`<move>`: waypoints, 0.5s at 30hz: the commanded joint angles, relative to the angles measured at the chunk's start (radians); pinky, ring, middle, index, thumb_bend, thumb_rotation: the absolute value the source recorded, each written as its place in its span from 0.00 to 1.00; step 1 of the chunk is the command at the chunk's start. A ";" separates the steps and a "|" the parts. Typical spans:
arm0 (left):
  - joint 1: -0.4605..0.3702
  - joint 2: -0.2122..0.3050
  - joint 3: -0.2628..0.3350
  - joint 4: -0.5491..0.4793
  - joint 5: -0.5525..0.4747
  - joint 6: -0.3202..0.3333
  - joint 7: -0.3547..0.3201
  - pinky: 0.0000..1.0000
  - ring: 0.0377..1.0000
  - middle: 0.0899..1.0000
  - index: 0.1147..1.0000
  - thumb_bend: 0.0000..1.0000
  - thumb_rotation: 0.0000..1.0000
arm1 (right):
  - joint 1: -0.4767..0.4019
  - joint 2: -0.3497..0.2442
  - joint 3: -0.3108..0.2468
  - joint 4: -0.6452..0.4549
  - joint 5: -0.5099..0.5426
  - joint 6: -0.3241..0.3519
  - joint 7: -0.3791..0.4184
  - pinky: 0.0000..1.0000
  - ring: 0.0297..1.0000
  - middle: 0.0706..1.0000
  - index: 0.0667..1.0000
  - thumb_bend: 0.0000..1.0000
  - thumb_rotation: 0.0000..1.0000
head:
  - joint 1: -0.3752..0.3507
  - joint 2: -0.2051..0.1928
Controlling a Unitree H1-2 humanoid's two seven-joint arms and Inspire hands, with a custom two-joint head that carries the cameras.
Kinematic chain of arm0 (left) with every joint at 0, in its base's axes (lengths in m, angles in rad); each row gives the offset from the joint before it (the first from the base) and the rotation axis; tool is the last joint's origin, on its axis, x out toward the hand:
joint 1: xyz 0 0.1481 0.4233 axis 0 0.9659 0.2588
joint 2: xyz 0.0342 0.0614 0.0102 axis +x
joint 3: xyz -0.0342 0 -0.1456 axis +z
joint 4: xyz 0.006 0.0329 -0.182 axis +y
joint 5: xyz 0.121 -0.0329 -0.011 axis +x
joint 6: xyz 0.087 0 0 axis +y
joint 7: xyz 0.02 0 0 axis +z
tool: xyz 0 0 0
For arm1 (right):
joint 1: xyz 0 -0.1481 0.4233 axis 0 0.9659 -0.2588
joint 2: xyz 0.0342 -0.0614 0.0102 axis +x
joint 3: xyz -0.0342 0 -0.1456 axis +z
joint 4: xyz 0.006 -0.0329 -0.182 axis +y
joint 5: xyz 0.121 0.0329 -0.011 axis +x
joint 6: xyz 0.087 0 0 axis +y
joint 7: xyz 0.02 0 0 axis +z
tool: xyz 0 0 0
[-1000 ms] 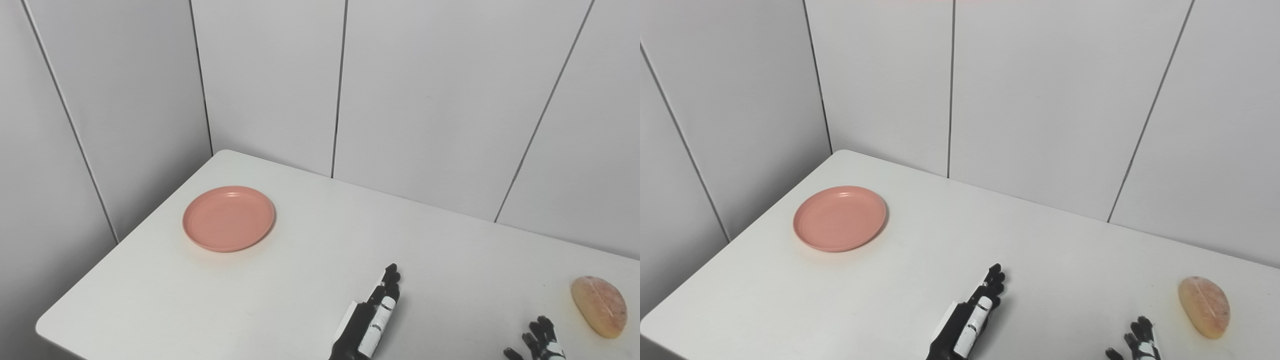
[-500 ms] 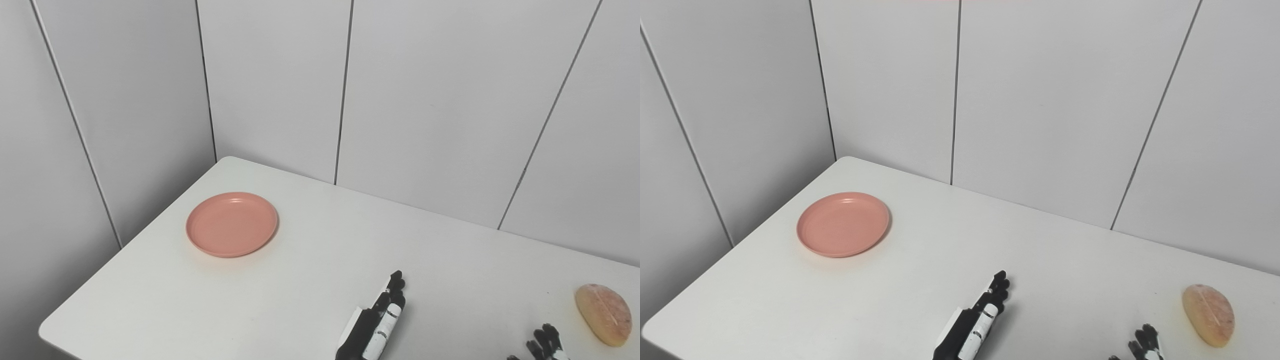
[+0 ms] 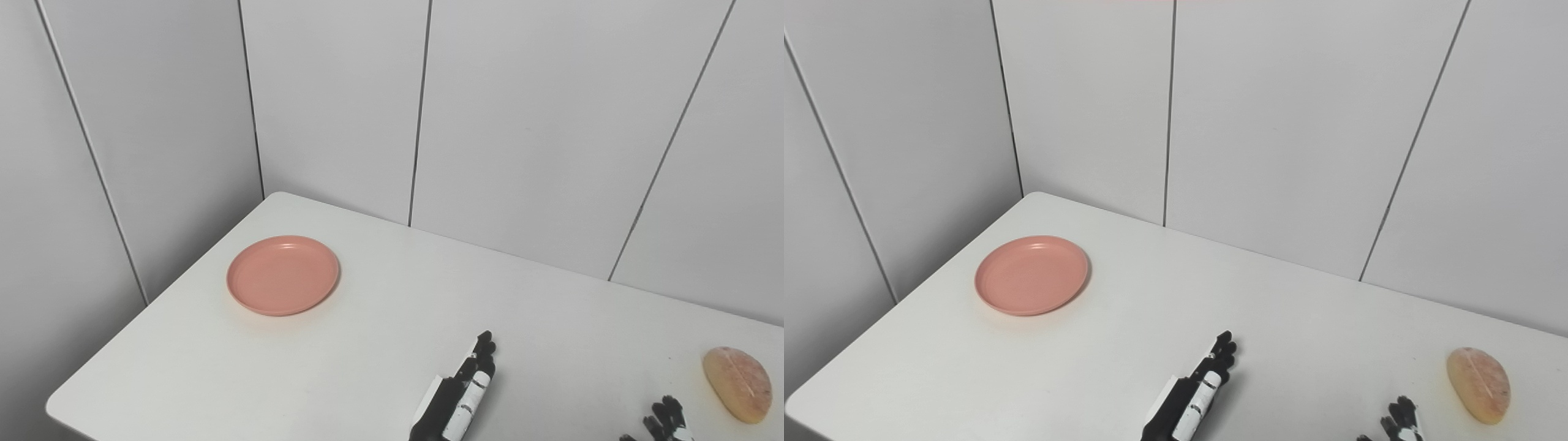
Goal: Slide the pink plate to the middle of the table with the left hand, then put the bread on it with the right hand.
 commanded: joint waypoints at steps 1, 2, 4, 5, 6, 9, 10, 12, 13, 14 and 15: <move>-0.007 0.015 0.016 -0.012 0.006 0.026 0.007 1.00 0.99 0.98 0.96 0.35 1.00 | -0.004 0.004 -0.002 0.009 -0.002 -0.015 -0.006 1.00 1.00 1.00 1.00 0.18 1.00 | 0.001 0.000; -0.009 0.015 0.018 -0.018 0.005 0.026 0.008 0.99 0.98 0.97 0.95 0.35 1.00 | -0.004 0.004 -0.002 0.010 0.000 -0.015 -0.005 1.00 1.00 1.00 1.00 0.18 1.00 | 0.001 0.000; -0.011 0.015 0.021 -0.030 0.004 0.032 0.008 0.99 0.97 0.97 0.95 0.34 1.00 | -0.005 0.004 -0.002 0.011 0.004 -0.015 -0.001 1.00 1.00 1.00 1.00 0.18 1.00 | 0.002 0.001; -0.012 0.017 0.021 -0.037 0.007 0.033 0.007 0.99 0.96 0.96 0.94 0.34 1.00 | -0.005 0.002 -0.001 0.013 0.003 -0.019 0.000 1.00 1.00 1.00 1.00 0.19 1.00 | 0.002 0.001; -0.014 0.018 0.021 -0.044 0.008 0.034 0.006 0.97 0.95 0.95 0.93 0.34 1.00 | -0.006 0.001 0.000 0.013 0.002 -0.021 0.000 1.00 1.00 1.00 1.00 0.19 1.00 | 0.003 0.001; -0.022 0.020 0.025 -0.070 -0.004 0.041 -0.002 0.96 0.94 0.95 0.93 0.35 1.00 | -0.008 0.003 -0.001 0.012 0.003 -0.010 -0.003 1.00 1.00 1.00 1.00 0.19 1.00 | 0.005 0.000; -0.024 0.020 0.026 -0.077 -0.007 0.045 -0.004 0.96 0.94 0.95 0.93 0.35 1.00 | -0.008 0.003 -0.001 0.011 0.003 -0.006 -0.004 1.00 1.00 1.00 1.00 0.19 1.00 | 0.005 0.000; -0.028 0.019 0.029 -0.088 -0.011 0.051 -0.006 0.96 0.94 0.95 0.93 0.38 1.00 | -0.010 0.005 -0.002 0.009 0.004 -0.001 -0.006 1.00 1.00 1.00 1.00 0.18 1.00 | 0.006 0.001; -0.031 0.021 0.030 -0.098 -0.012 0.057 -0.008 0.96 0.95 0.95 0.93 0.40 1.00 | -0.010 0.004 -0.002 0.012 0.004 -0.004 -0.006 1.00 1.00 1.00 1.00 0.18 1.00 | 0.009 0.002; -0.033 0.023 0.031 -0.104 -0.013 0.060 -0.009 0.97 0.95 0.95 0.93 0.42 1.00 | -0.010 0.003 -0.001 0.014 0.003 -0.008 -0.005 1.00 1.00 1.00 1.00 0.19 1.00 | 0.010 0.002; -0.037 0.027 0.032 -0.113 -0.008 0.062 -0.008 0.97 0.95 0.95 0.93 0.43 1.00 | -0.011 0.001 -0.001 0.019 0.005 -0.014 -0.002 1.00 1.00 1.00 1.00 0.19 1.00 | 0.011 0.001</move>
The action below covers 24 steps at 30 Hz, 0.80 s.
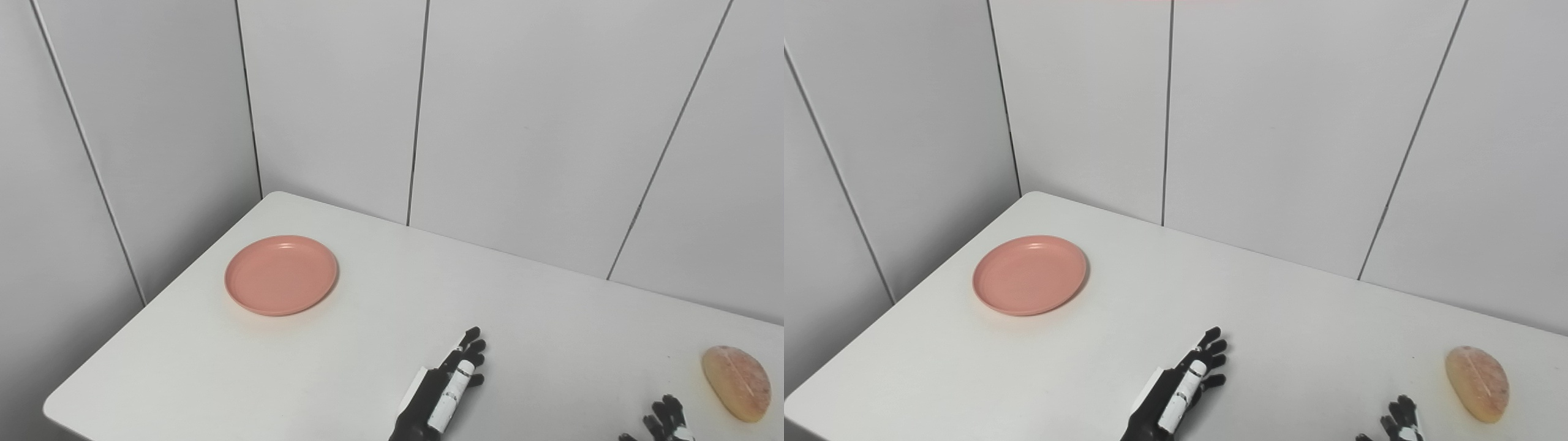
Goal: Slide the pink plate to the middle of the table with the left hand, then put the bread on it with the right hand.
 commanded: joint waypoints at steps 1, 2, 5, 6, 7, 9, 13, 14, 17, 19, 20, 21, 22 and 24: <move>-0.038 -0.001 -0.002 -0.047 0.003 0.003 0.000 0.95 0.95 0.95 0.93 0.43 1.00 | -0.010 -0.004 0.000 0.019 0.001 -0.019 0.006 1.00 1.00 1.00 1.00 0.18 1.00 | -0.001 0.001; -0.042 0.000 0.003 -0.056 0.004 0.006 0.004 0.95 0.94 0.95 0.93 0.43 1.00 | -0.010 -0.005 0.000 0.022 0.002 -0.023 0.007 1.00 1.00 1.00 1.00 0.18 1.00 | -0.001 0.001; -0.053 0.000 0.017 -0.083 0.003 0.018 0.014 0.93 0.93 0.94 0.92 0.40 1.00 | -0.011 -0.003 0.000 0.024 0.001 -0.021 0.006 1.00 1.00 1.00 1.00 0.18 1.00 | 0.001 0.001; -0.058 0.002 0.021 -0.092 0.004 0.022 0.015 0.93 0.93 0.94 0.92 0.40 1.00 | -0.011 -0.004 0.001 0.024 -0.003 -0.023 0.005 1.00 1.00 1.00 1.00 0.18 1.00 | 0.003 0.001; -0.061 0.004 0.023 -0.097 0.005 0.024 0.015 0.93 0.93 0.94 0.92 0.41 1.00 | -0.012 -0.005 0.002 0.025 -0.006 -0.024 0.005 1.00 1.00 1.00 1.00 0.18 1.00 | 0.004 0.001; -0.075 0.013 0.032 -0.115 -0.005 0.028 0.009 0.94 0.93 0.94 0.93 0.40 1.00 | -0.012 -0.008 0.002 0.029 -0.007 -0.029 0.007 1.00 1.00 1.00 1.00 0.18 1.00 | 0.008 0.001; -0.107 0.036 0.049 -0.164 0.020 0.081 0.019 0.93 0.93 0.93 0.92 0.40 1.00 | -0.014 -0.006 -0.002 0.037 0.000 -0.036 0.009 1.00 1.00 1.00 1.00 0.19 1.00 | 0.013 -0.001; -0.114 0.042 0.052 -0.169 0.027 0.086 0.021 0.92 0.92 0.93 0.92 0.40 1.00 | -0.015 -0.006 -0.002 0.039 -0.001 -0.037 0.008 1.00 1.00 1.00 1.00 0.19 1.00 | 0.015 -0.002; -0.137 0.064 0.068 -0.176 0.027 0.093 0.021 0.92 0.92 0.92 0.91 0.41 1.00 | -0.016 -0.005 -0.003 0.044 -0.001 -0.040 0.006 1.00 1.00 1.00 1.00 0.19 1.00 | 0.016 -0.003; -0.151 0.074 0.083 -0.176 0.013 0.096 0.019 0.93 0.92 0.92 0.91 0.40 1.00 | -0.017 -0.005 -0.003 0.044 -0.003 -0.037 0.005 1.00 1.00 1.00 1.00 0.19 1.00 | 0.018 -0.003; -0.161 0.078 0.094 -0.172 0.004 0.096 0.020 0.93 0.92 0.92 0.91 0.39 1.00 | -0.017 -0.006 -0.003 0.048 -0.003 -0.040 0.007 1.00 1.00 1.00 1.00 0.20 1.00 | 0.020 -0.003; -0.168 0.081 0.101 -0.169 -0.002 0.096 0.020 0.93 0.92 0.92 0.91 0.38 1.00 | -0.018 -0.007 -0.003 0.050 -0.002 -0.042 0.008 1.00 1.00 1.00 1.00 0.20 1.00 | 0.020 -0.003; -0.177 0.087 0.113 -0.164 -0.016 0.101 0.018 0.93 0.92 0.92 0.90 0.38 1.00 | -0.017 -0.007 -0.002 0.047 -0.004 -0.038 0.007 1.00 1.00 1.00 1.00 0.21 1.00 | 0.019 -0.004; -0.195 0.100 0.136 -0.156 -0.040 0.110 0.012 0.93 0.92 0.92 0.90 0.40 1.00 | -0.016 -0.008 0.000 0.044 -0.007 -0.036 0.007 1.00 1.00 1.00 1.00 0.20 1.00 | 0.018 -0.004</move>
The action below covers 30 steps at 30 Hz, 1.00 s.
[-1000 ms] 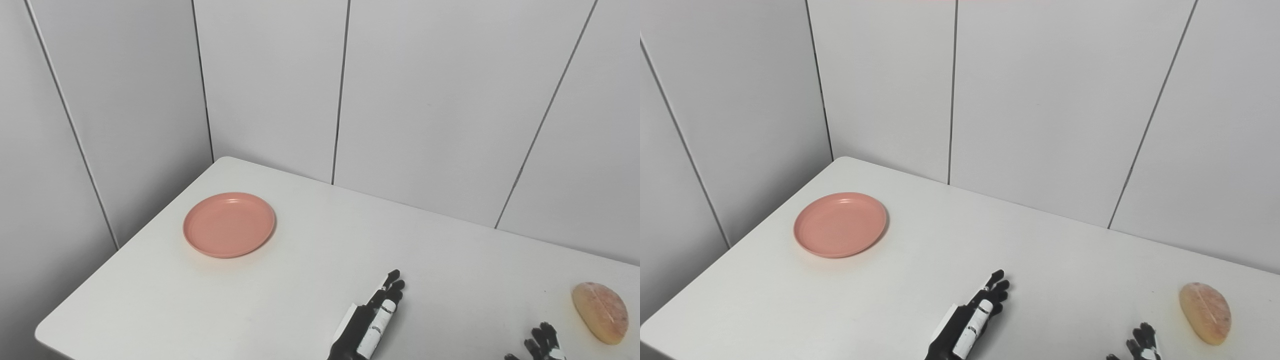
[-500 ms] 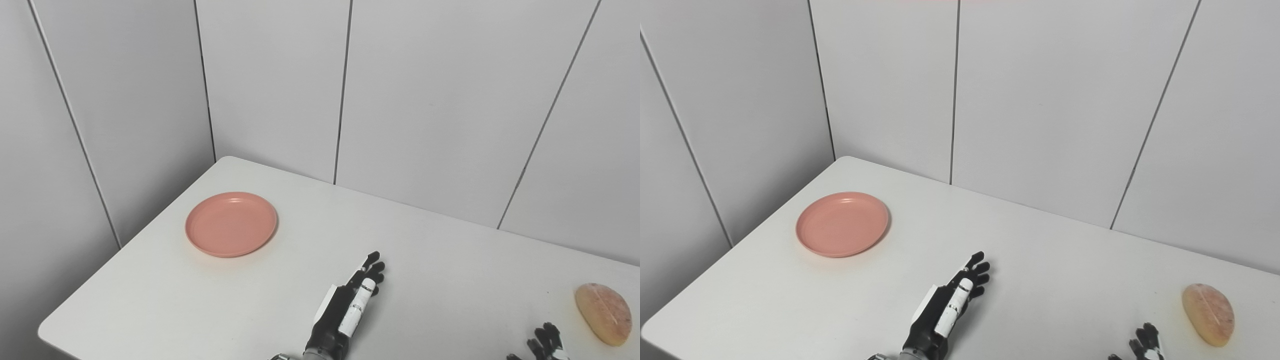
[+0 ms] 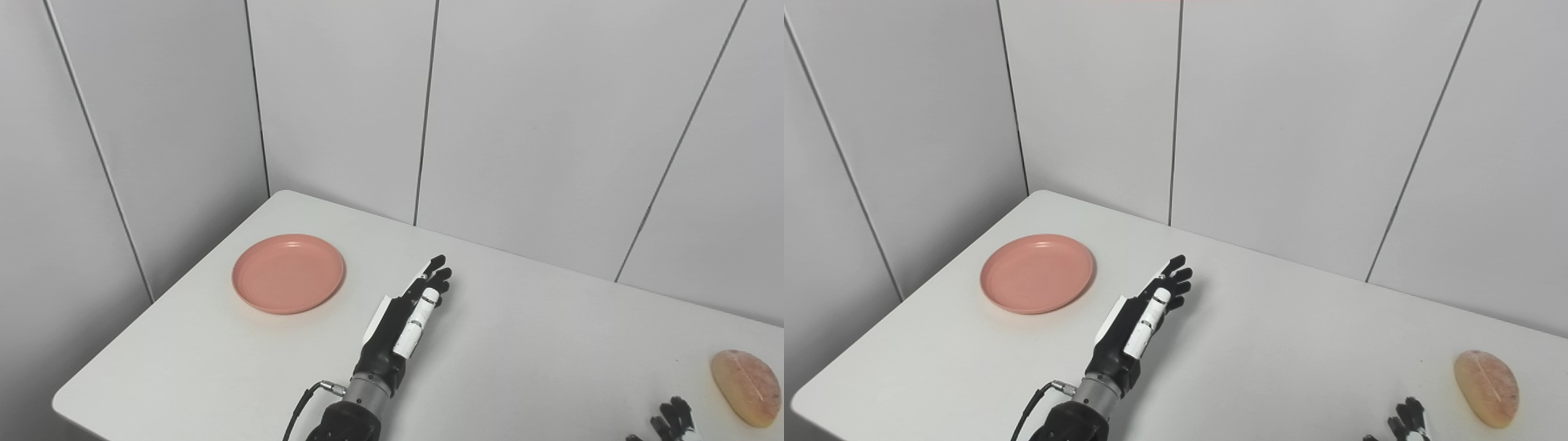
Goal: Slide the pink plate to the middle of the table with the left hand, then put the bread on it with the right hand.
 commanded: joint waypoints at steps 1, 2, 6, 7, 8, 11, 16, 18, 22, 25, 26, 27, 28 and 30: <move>-0.058 0.016 0.017 -0.016 -0.031 0.005 -0.003 0.93 0.92 0.92 0.90 0.40 1.00 | -0.010 -0.005 0.000 0.012 -0.006 -0.001 -0.001 1.00 1.00 1.00 1.00 0.20 1.00 | 0.000 0.000; -0.066 0.022 0.026 -0.014 -0.042 0.007 -0.004 0.94 0.92 0.92 0.90 0.41 1.00 | -0.010 -0.005 0.000 0.014 -0.007 -0.002 -0.001 1.00 1.00 1.00 1.00 0.20 1.00 | 0.001 0.000; -0.098 0.044 0.056 -0.004 -0.065 0.006 -0.001 0.93 0.91 0.91 0.88 0.40 1.00 | -0.009 -0.006 -0.002 0.013 0.000 0.003 0.003 1.00 1.00 1.00 1.00 0.21 1.00 | 0.003 -0.001; -0.106 0.050 0.063 -0.002 -0.069 0.004 0.000 0.92 0.90 0.90 0.87 0.40 1.00 | -0.009 -0.006 -0.002 0.014 0.002 0.000 0.005 1.00 1.00 1.00 1.00 0.22 1.00 | 0.004 -0.001; -0.114 0.057 0.070 0.001 -0.075 0.003 -0.001 0.92 0.90 0.90 0.87 0.40 1.00 | -0.010 -0.007 -0.003 0.018 0.004 -0.008 0.008 1.00 1.00 1.00 1.00 0.22 1.00 | 0.004 -0.001; -0.137 0.076 0.091 0.006 -0.091 0.012 -0.002 0.92 0.90 0.90 0.86 0.40 1.00 | -0.011 -0.006 -0.003 0.019 0.005 -0.008 0.009 1.00 1.00 1.00 1.00 0.22 1.00 | 0.006 -0.004; -0.177 0.109 0.128 0.018 -0.104 0.014 0.007 0.90 0.90 0.89 0.85 0.39 1.00 | -0.009 -0.006 -0.003 0.012 0.005 0.003 0.007 1.00 1.00 1.00 1.00 0.21 1.00 | 0.010 -0.005; -0.192 0.122 0.139 0.022 -0.103 0.015 0.014 0.90 0.89 0.88 0.85 0.38 1.00 | -0.010 -0.008 -0.003 0.022 0.008 -0.013 0.013 1.00 1.00 1.00 1.00 0.21 1.00 | 0.013 -0.014; -0.213 0.150 0.158 0.025 -0.112 0.025 0.014 0.91 0.91 0.90 0.87 0.37 1.00 | -0.011 -0.007 -0.004 0.035 0.006 -0.024 0.012 1.00 1.00 1.00 1.00 0.20 1.00 | 0.018 -0.019; -0.230 0.160 0.180 0.034 -0.120 0.025 0.022 0.91 0.91 0.91 0.87 0.38 1.00 | -0.010 -0.005 -0.003 0.031 0.009 -0.012 0.012 1.00 1.00 1.00 1.00 0.23 1.00 | 0.020 -0.021; -0.239 0.162 0.191 0.037 -0.121 0.029 0.033 0.91 0.91 0.90 0.87 0.38 1.00 | -0.009 -0.005 -0.001 0.030 0.009 -0.013 0.013 1.00 1.00 1.00 1.00 0.23 1.00 | 0.021 -0.025; -0.244 0.163 0.198 0.039 -0.122 0.033 0.041 0.89 0.90 0.90 0.87 0.38 1.00 | -0.009 -0.005 0.000 0.030 0.008 -0.014 0.013 1.00 1.00 1.00 1.00 0.23 1.00 | 0.021 -0.025; -0.248 0.167 0.203 0.042 -0.122 0.033 0.046 0.89 0.90 0.90 0.87 0.38 1.00 | -0.008 -0.003 0.000 0.030 0.008 -0.015 0.012 1.00 1.00 1.00 1.00 0.23 1.00 | 0.025 -0.032; -0.257 0.179 0.211 0.051 -0.123 0.029 0.050 0.89 0.90 0.90 0.87 0.38 1.00 | -0.008 -0.002 0.002 0.031 0.001 -0.019 0.008 1.00 1.00 1.00 1.00 0.23 1.00 | 0.027 -0.035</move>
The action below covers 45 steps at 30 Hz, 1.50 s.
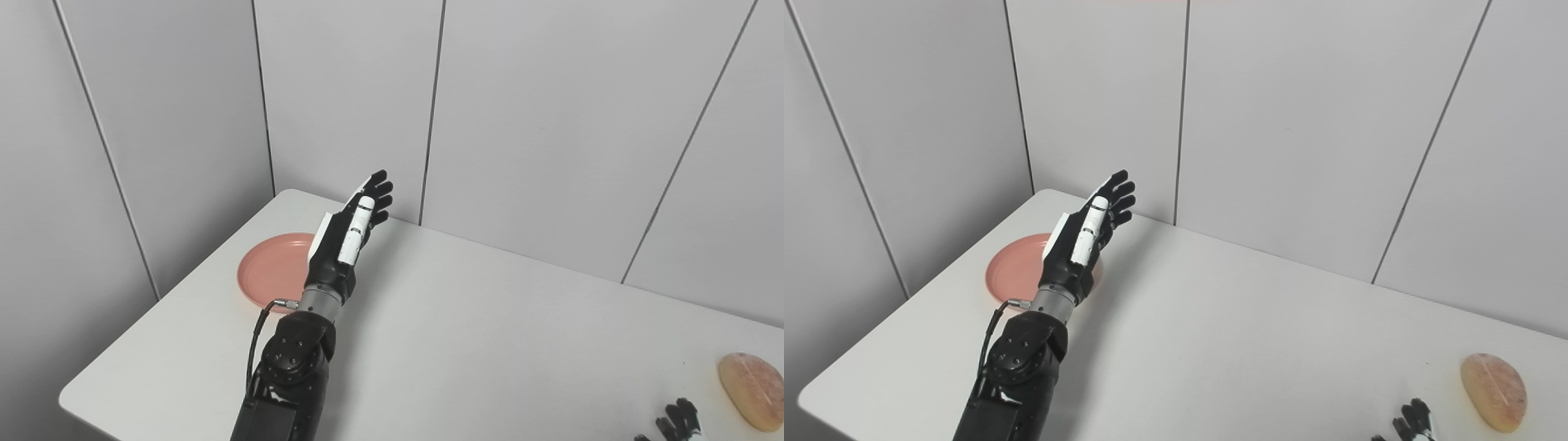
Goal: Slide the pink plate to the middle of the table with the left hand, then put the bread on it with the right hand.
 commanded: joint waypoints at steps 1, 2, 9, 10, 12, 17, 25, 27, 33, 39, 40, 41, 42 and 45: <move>-0.052 0.029 0.007 -0.006 0.000 -0.010 0.013 0.89 0.90 0.90 0.87 0.37 1.00 | -0.003 0.001 0.003 0.017 -0.013 -0.003 -0.006 1.00 1.00 1.00 1.00 0.22 1.00 | 0.002 -0.004; -0.060 0.037 0.017 -0.002 -0.003 -0.008 0.017 0.89 0.90 0.90 0.87 0.37 1.00 | -0.004 0.001 0.004 0.021 -0.010 -0.003 -0.004 1.00 1.00 1.00 1.00 0.22 1.00 | 0.000 -0.004; -0.093 0.078 0.068 0.019 -0.028 0.011 0.040 0.90 0.91 0.90 0.87 0.38 1.00 | -0.006 0.003 0.002 0.026 -0.006 -0.004 -0.002 1.00 1.00 1.00 1.00 0.25 1.00 | 0.000 -0.005; -0.095 0.084 0.074 0.026 -0.032 0.011 0.041 0.89 0.91 0.90 0.87 0.37 1.00 | -0.006 0.002 0.003 0.026 -0.008 -0.004 -0.002 1.00 1.00 1.00 1.00 0.26 1.00 | 0.001 -0.005; -0.098 0.091 0.082 0.035 -0.039 0.009 0.041 0.89 0.91 0.90 0.88 0.36 1.00 | -0.006 0.000 0.003 0.025 -0.010 -0.005 -0.002 1.00 1.00 1.00 1.00 0.25 1.00 | 0.003 -0.005; -0.110 0.127 0.117 0.082 -0.070 -0.008 0.041 0.89 0.90 0.89 0.87 0.35 1.00 | -0.006 -0.002 0.003 0.026 -0.003 -0.005 0.004 1.00 1.00 1.00 1.00 0.28 1.00 | 0.007 -0.005; -0.115 0.196 0.162 0.139 -0.103 -0.035 0.040 0.92 0.92 0.91 0.88 0.37 1.00 | -0.004 -0.001 0.003 0.027 0.006 -0.003 0.007 1.00 1.00 1.00 1.00 0.30 1.00 | 0.009 -0.008; -0.112 0.212 0.173 0.145 -0.104 -0.040 0.039 0.92 0.92 0.91 0.89 0.37 1.00 | -0.003 -0.002 0.004 0.024 0.007 0.001 0.007 1.00 1.00 1.00 1.00 0.31 1.00 | 0.008 -0.008; -0.106 0.234 0.201 0.145 -0.114 -0.036 0.048 0.93 0.93 0.92 0.90 0.36 1.00 | 0.000 -0.005 0.001 0.020 0.010 0.000 0.006 1.00 1.00 1.00 1.00 0.30 1.00 | 0.012 -0.009; -0.104 0.251 0.232 0.164 -0.138 -0.041 0.047 0.94 0.93 0.92 0.89 0.35 1.00 | -0.004 -0.014 -0.001 0.027 0.025 0.007 0.016 1.00 1.00 1.00 1.00 0.34 1.00 | 0.026 -0.007; -0.103 0.255 0.239 0.172 -0.148 -0.047 0.041 0.94 0.93 0.92 0.89 0.35 1.00 | -0.005 -0.016 -0.001 0.030 0.027 0.007 0.019 1.00 1.00 1.00 1.00 0.35 1.00 | 0.026 -0.007; -0.102 0.259 0.245 0.180 -0.157 -0.052 0.039 0.95 0.94 0.92 0.90 0.35 1.00 | -0.006 -0.017 -0.001 0.031 0.028 0.008 0.022 1.00 1.00 1.00 1.00 0.37 1.00 | 0.028 -0.007; -0.103 0.264 0.251 0.189 -0.165 -0.059 0.037 0.95 0.94 0.93 0.90 0.35 1.00 | -0.007 -0.019 -0.002 0.033 0.032 0.009 0.026 1.00 1.00 1.00 1.00 0.38 1.00 | 0.030 -0.007; -0.101 0.272 0.264 0.203 -0.188 -0.067 0.038 0.93 0.94 0.93 0.90 0.35 1.00 | -0.010 -0.022 -0.005 0.036 0.044 0.016 0.028 1.00 1.00 1.00 1.00 0.37 1.00 | 0.049 -0.013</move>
